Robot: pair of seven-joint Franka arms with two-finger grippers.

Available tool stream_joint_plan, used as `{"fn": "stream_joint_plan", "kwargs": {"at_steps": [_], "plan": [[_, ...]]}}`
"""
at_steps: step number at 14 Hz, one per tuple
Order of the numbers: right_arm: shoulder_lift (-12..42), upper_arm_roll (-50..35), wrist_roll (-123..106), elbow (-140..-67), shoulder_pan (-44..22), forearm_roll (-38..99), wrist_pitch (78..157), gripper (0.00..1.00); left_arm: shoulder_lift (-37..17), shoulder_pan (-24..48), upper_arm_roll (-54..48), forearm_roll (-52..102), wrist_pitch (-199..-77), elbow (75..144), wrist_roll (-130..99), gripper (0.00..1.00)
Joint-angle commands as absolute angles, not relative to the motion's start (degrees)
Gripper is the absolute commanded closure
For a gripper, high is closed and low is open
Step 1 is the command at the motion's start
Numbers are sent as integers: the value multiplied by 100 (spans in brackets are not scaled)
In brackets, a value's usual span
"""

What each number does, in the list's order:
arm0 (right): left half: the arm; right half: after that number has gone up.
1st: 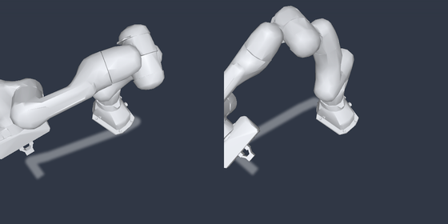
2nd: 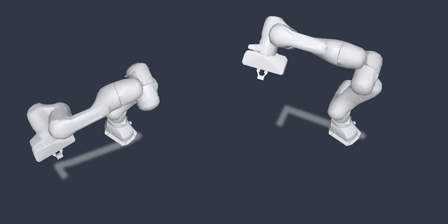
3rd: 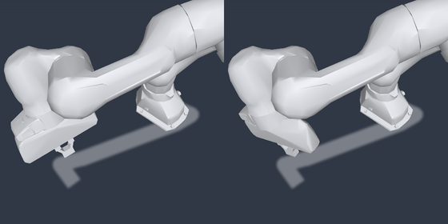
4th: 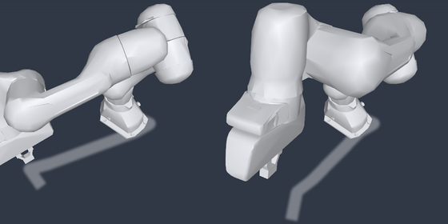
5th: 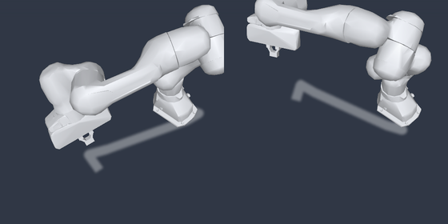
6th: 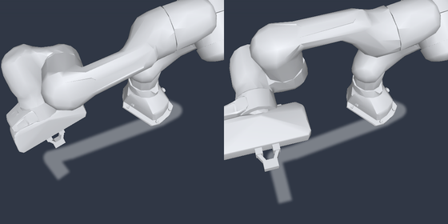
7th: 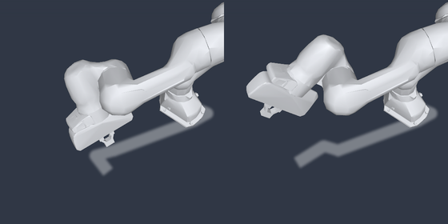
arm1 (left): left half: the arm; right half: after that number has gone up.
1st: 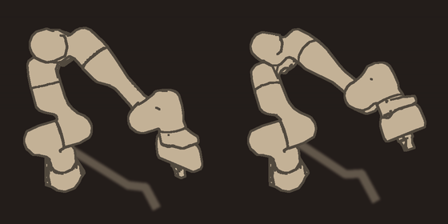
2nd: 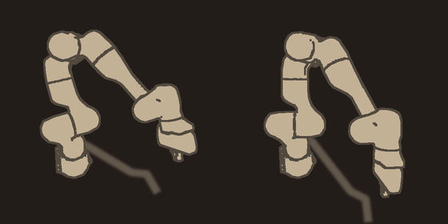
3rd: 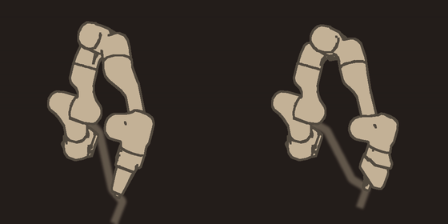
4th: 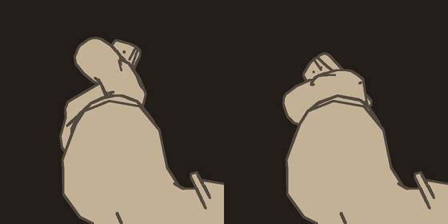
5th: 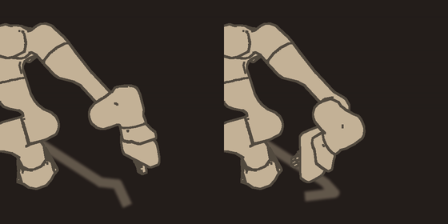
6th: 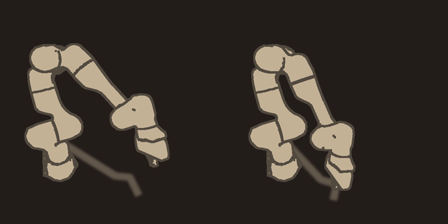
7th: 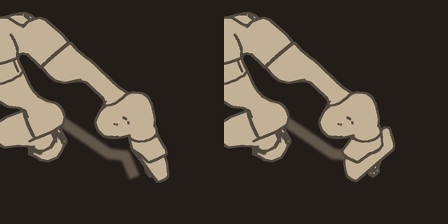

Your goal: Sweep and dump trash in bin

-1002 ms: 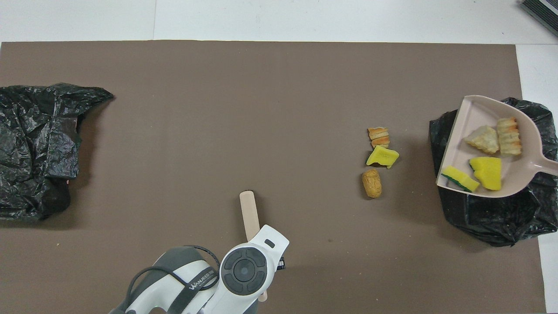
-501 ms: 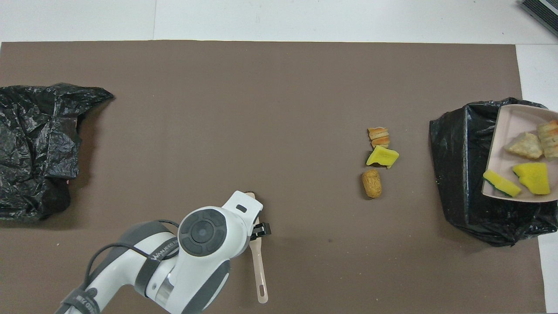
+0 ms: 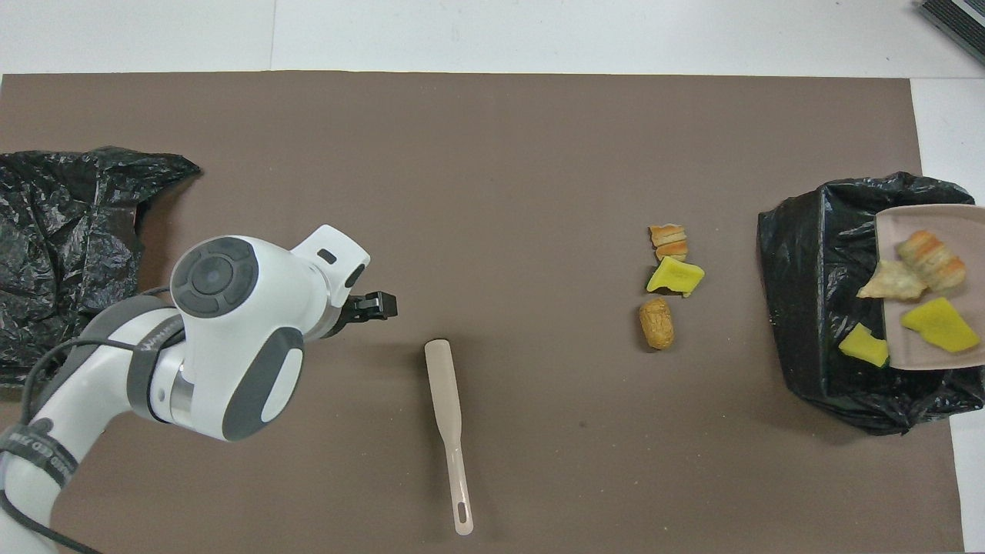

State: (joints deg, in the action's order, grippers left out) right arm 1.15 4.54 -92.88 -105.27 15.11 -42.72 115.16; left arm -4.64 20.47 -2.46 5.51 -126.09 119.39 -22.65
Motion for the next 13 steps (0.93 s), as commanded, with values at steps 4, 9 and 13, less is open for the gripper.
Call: {"fn": "stream_joint_plan", "kwargs": {"at_steps": [4, 9, 13], "plan": [[26, 448, -9010, -10608, 985, -5142, 11217, 100, -976, 793, -299, 439, -11420, 10469, -224, 0], [-105, 431, -8807, -10538, 555, -5666, 10478, 100, -774, 203, -290, 186, -10575, 9986, 780, 0], [-123, 431, -8517, -10486, -60, -6239, 9863, 100, -353, 158, -281, 211, -10082, 9721, 643, 0]]}}
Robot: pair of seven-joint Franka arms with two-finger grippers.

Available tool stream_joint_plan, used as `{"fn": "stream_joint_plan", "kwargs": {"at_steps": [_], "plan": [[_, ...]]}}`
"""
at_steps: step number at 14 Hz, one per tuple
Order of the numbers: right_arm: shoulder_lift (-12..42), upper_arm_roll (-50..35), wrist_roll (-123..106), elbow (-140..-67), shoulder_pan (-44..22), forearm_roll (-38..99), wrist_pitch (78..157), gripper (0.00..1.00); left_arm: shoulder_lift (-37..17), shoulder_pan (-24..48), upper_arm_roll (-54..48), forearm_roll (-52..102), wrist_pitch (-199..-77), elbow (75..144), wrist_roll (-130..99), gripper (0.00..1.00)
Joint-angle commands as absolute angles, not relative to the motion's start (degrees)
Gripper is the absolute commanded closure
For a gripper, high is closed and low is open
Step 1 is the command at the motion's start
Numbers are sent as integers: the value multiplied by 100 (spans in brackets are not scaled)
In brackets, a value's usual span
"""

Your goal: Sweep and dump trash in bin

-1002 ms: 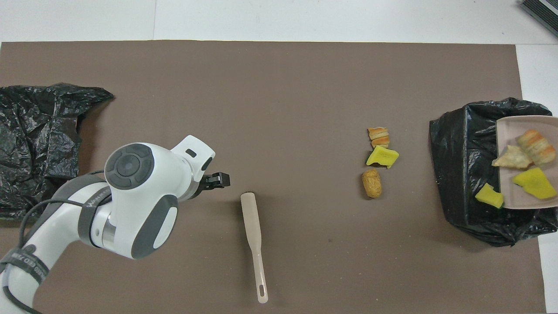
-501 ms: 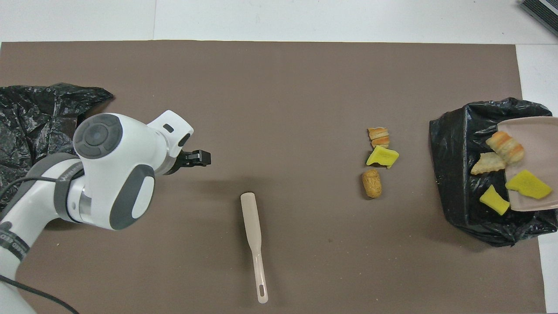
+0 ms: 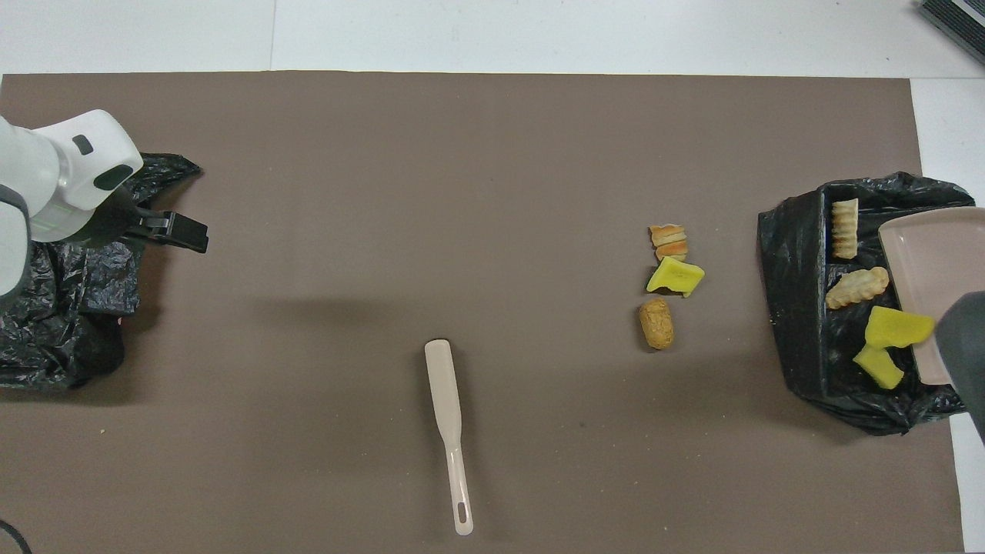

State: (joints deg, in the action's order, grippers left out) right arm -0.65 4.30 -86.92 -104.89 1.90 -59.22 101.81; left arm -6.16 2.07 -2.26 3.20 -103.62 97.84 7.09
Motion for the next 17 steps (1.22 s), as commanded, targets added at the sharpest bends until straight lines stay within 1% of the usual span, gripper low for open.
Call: {"fn": "stream_joint_plan", "kwargs": {"at_steps": [1, 4, 7, 10, 12, 14, 16, 17], "plan": [[-123, 431, -8482, -10451, -122, -6319, 9679, 100, -282, 132, -264, 211, -9977, 9695, 511, 0], [-246, 422, -8534, -10345, -325, -6485, 9537, 100, -167, 132, -308, 202, -9459, 9335, 185, 0], [-448, 282, -8491, -10039, -369, -6259, 9142, 100, -9, 141, -308, 193, -9290, 9395, 220, 0], [-483, -52, -7983, -9572, -369, -5075, 8405, 100, -26, 114, -299, 150, -9369, 9369, 228, 0], [-501, -499, -7124, -9563, -369, -4468, 8079, 100, -26, 114, -299, 149, -9378, 9369, 220, 0], [-588, -676, -6044, -9562, -369, -3634, 8007, 100, -35, 123, -299, 149, -9378, 9369, 229, 0], [-615, -808, -4420, -9606, -404, -2545, 7998, 100, -26, 114, -299, 149, -9378, 9369, 229, 0], [-580, -930, -3655, -9598, -604, -2218, 7998, 100, -26, 114, -299, 149, -9378, 9369, 220, 0]]}}
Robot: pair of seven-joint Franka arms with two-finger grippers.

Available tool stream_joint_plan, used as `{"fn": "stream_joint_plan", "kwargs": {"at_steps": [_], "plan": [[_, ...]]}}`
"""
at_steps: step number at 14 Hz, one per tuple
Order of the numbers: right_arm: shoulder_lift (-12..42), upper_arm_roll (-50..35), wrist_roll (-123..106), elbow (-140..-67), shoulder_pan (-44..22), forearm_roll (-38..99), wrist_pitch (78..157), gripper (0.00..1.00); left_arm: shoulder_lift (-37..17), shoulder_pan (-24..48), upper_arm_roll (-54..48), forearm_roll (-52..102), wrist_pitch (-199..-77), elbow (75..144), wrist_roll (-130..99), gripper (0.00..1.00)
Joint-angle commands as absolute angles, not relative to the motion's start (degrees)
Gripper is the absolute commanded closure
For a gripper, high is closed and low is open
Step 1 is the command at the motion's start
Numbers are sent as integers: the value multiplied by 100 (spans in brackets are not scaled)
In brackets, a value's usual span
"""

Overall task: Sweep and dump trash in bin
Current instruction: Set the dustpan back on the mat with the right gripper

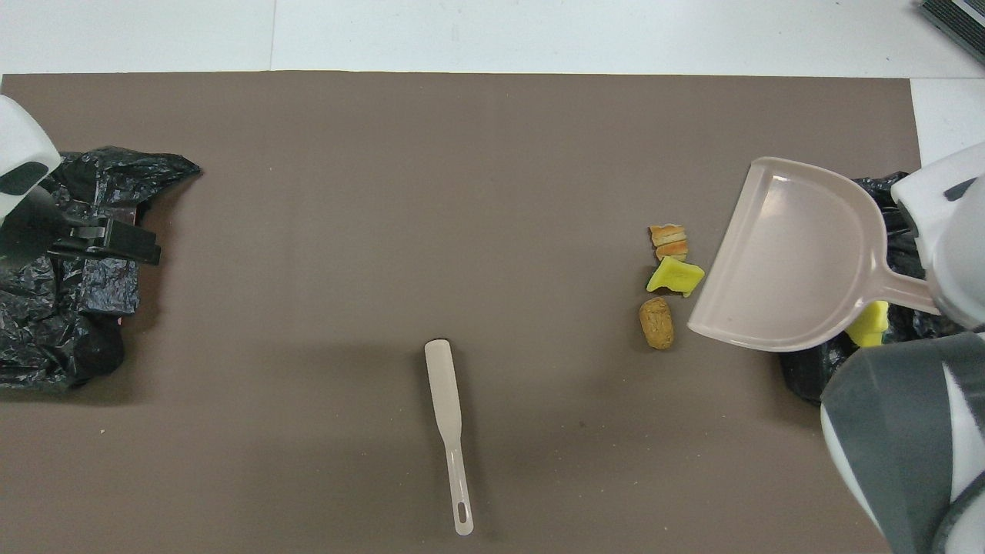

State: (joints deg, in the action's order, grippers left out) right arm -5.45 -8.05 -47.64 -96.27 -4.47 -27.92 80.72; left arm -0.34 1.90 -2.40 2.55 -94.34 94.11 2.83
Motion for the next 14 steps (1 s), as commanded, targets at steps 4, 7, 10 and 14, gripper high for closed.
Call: {"fn": "stream_joint_plan", "kwargs": {"at_steps": [4, 7, 10, 14], "plan": [[-107, -1002, -350, -9536, -1510, -1180, 8103, 100, -26, 123, -299, 149, -9378, 9369, 220, 0], [1112, -1002, 1576, -8468, -2362, -1116, 8305, 100, -26, 114, -299, 149, -9378, 9369, 220, 0], [2063, -1037, 2661, -7691, -2496, -784, 9119, 100, -35, 114, -299, 149, -9378, 9369, 220, 0], [2960, -1037, 3576, -7551, -2680, -211, 10519, 100, -26, 114, -299, 149, -9378, 9369, 220, 0]]}}
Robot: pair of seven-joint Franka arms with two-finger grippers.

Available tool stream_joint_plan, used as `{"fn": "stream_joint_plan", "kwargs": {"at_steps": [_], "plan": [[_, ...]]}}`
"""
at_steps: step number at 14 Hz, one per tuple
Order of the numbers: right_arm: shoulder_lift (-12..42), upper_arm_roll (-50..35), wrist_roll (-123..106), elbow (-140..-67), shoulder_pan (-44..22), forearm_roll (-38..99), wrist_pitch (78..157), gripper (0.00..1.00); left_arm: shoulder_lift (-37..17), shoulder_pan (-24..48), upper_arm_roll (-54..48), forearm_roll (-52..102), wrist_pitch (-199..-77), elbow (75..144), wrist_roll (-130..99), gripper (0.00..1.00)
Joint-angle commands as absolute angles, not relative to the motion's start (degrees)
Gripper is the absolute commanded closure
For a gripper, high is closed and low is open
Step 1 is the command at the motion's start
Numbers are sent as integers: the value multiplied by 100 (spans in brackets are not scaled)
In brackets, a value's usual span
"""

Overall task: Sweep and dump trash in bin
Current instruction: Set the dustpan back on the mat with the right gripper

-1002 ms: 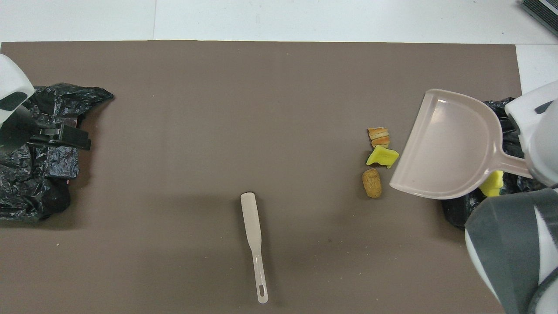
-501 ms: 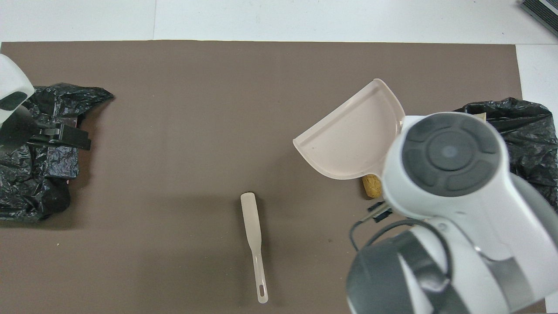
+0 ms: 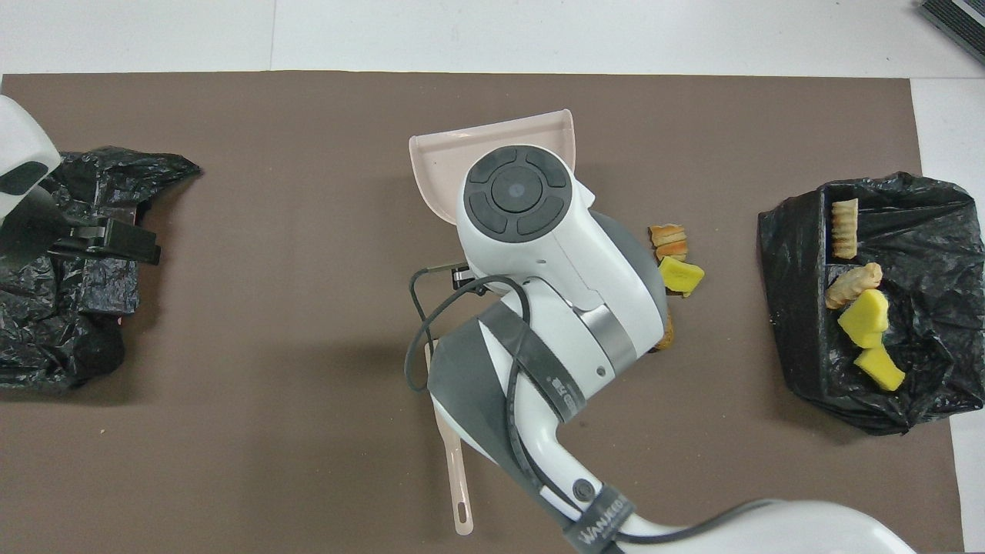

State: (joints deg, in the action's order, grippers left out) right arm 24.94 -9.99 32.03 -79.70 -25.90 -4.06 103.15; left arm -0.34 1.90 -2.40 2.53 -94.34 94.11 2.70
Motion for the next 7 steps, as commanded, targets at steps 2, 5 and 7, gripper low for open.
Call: {"fn": "stream_joint_plan", "kwargs": {"at_steps": [2, 5, 7], "plan": [[3312, -1037, 3586, -7444, -2751, -211, 10660, 100, -26, 114, -299, 149, -9378, 9369, 229, 0], [3419, -1037, 3577, -7550, -2760, -176, 10836, 100, -35, 114, -299, 149, -9378, 9369, 229, 0], [3419, -1037, 3577, -7707, -2681, -149, 11205, 100, -26, 114, -299, 149, -9378, 9369, 228, 0]]}}
